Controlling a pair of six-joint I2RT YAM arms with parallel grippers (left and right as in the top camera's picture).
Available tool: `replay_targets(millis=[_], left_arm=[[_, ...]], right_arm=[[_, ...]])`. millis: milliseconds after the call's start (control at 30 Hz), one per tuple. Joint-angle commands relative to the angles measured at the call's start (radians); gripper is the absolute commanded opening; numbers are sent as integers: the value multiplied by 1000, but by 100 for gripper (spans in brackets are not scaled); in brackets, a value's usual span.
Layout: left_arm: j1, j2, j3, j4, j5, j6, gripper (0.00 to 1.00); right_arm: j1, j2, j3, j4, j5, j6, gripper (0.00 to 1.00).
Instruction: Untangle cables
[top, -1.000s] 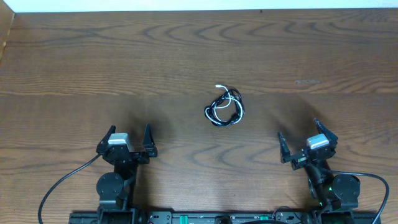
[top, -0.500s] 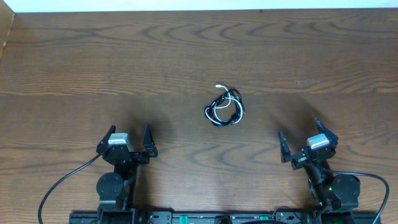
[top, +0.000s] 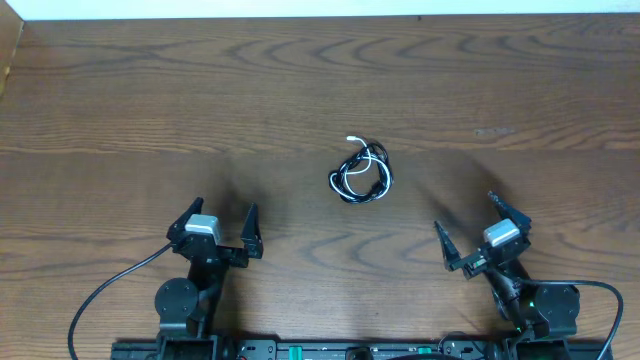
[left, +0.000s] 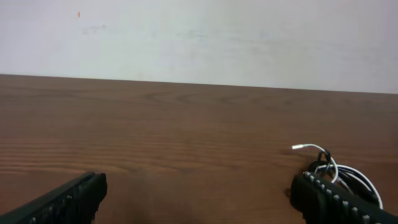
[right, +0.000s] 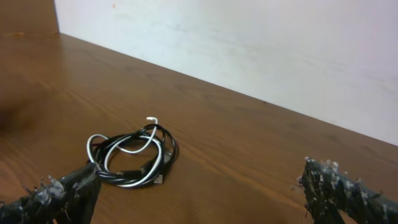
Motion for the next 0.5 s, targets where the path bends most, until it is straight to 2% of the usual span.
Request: replay_targets(millis=[0,233,467], left_arm=[[5,3,-2,-45,62,18,99],[5,69,48,-52,82,18,99],[5,227,169,-85,193,53,100]], right_arm=[[3,-5,-1,4,-37,7,99],[3,-5,13,10,-72,26,99],[-11,0,57,9,-74,71,99]])
